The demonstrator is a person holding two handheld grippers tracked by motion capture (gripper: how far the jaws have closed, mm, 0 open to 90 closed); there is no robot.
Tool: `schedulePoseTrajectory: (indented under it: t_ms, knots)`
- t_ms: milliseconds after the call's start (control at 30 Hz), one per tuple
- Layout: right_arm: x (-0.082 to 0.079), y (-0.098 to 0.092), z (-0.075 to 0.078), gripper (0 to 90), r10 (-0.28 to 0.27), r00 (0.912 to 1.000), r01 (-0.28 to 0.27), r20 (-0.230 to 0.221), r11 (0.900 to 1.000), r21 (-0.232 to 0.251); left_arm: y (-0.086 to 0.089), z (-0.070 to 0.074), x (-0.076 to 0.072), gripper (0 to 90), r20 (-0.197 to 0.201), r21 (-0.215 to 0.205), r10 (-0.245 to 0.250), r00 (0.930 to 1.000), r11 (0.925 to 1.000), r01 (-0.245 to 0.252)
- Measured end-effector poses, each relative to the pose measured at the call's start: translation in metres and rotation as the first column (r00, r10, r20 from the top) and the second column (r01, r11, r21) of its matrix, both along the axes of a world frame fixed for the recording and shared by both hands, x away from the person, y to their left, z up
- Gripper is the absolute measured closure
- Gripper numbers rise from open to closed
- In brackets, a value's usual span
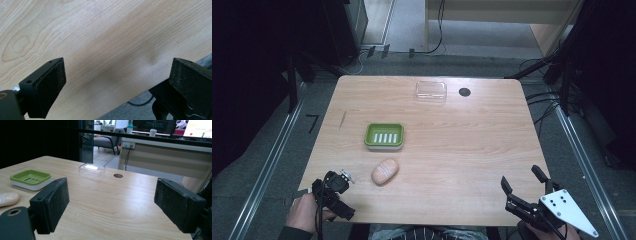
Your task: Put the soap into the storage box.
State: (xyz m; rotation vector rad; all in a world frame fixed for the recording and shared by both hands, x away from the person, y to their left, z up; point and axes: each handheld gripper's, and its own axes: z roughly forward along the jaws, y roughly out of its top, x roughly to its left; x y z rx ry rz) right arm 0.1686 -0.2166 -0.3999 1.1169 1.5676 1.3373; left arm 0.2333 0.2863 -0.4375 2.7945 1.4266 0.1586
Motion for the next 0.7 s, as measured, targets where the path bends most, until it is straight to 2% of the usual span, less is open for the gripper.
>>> schedulePoseTrajectory:
  t_ms: [567, 700]
  knots:
    - [0.0011, 0.0006, -0.0004, 13.2, 0.001, 1.0, -0.001, -0.006, 1.0, 0.0, -0.0054, 0.003, 0.0024, 0.0, 0.023, -0.021, 0.01, 0.9997, 0.9997, -0.01]
    - [0.0022, -0.0005, -0.001, 13.2, 0.006, 1.0, -0.006, -0.007, 1.0, 0.004, -0.0076, 0.0069, 0.0022, 0.0, 0.04, -0.025, 0.017, 0.999, 0.9995, -0.016]
